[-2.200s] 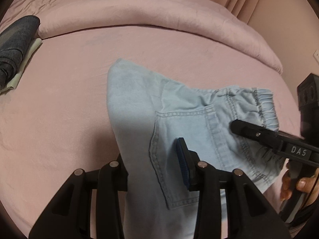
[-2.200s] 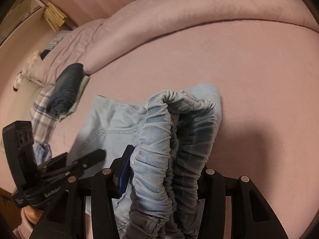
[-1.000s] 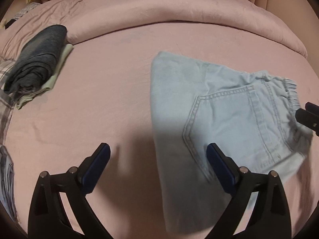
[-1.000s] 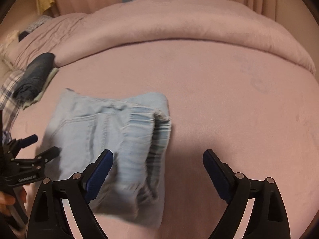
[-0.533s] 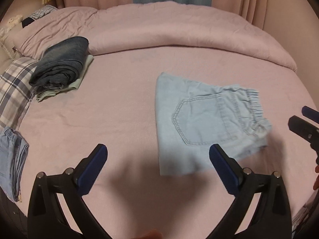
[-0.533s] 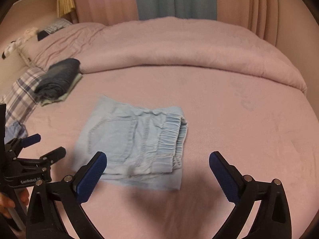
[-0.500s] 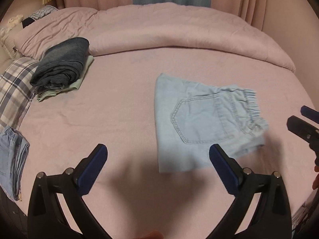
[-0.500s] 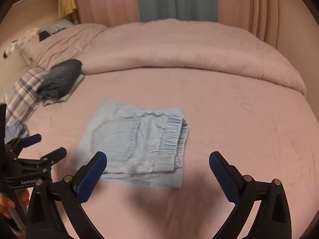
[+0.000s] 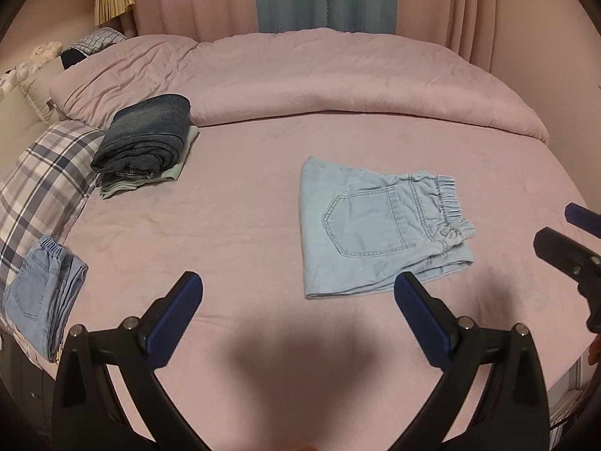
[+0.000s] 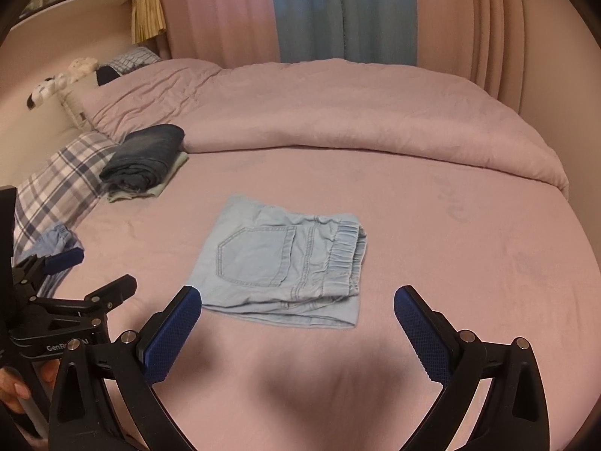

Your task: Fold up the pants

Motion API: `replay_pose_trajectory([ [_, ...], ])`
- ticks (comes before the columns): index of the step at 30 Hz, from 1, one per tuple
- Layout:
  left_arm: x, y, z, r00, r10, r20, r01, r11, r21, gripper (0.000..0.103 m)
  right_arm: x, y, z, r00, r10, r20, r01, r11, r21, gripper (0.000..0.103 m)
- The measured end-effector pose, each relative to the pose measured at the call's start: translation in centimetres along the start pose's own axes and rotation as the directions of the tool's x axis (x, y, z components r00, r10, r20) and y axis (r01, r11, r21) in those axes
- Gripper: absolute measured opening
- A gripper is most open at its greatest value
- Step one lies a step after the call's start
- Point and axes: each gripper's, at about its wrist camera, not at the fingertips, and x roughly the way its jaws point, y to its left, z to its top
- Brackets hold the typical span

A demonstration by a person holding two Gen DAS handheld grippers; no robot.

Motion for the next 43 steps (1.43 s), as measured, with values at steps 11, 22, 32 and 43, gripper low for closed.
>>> replay_pose_trajectory([
  [11,-0.8,-0.5,-0.4,1.0,0.003,0.0,-0.003,1.0,0.012,0.102,-0.7,0.2,-0.5,1.0,-0.01,0.004,0.01,1.0,0.004,0.102],
  [22,-1.0,-0.6,-0.4,1.0,0.021,0.003,-0.021,1.0,0.018,0.102,-0.9,0.1,-0.7,1.0,-0.013,0.005,0.013,1.0,0.005,0.102],
  [32,-0.9,-0.6,-0.4,1.0,0.02,0.005,-0.02,1.0,0.02,0.102,-1.1,0.0,-0.7,1.0,-0.014,0.006,0.014,1.0,0.003,0.102],
  [43,-1.0,-0.6,-0.3,1.0,0.015,0.009,-0.016,1.0,0.017,0.102,-1.1,-0.2,-0.5,1.0,-0.011,0.002,0.011,1.0,-0.002,0.102],
])
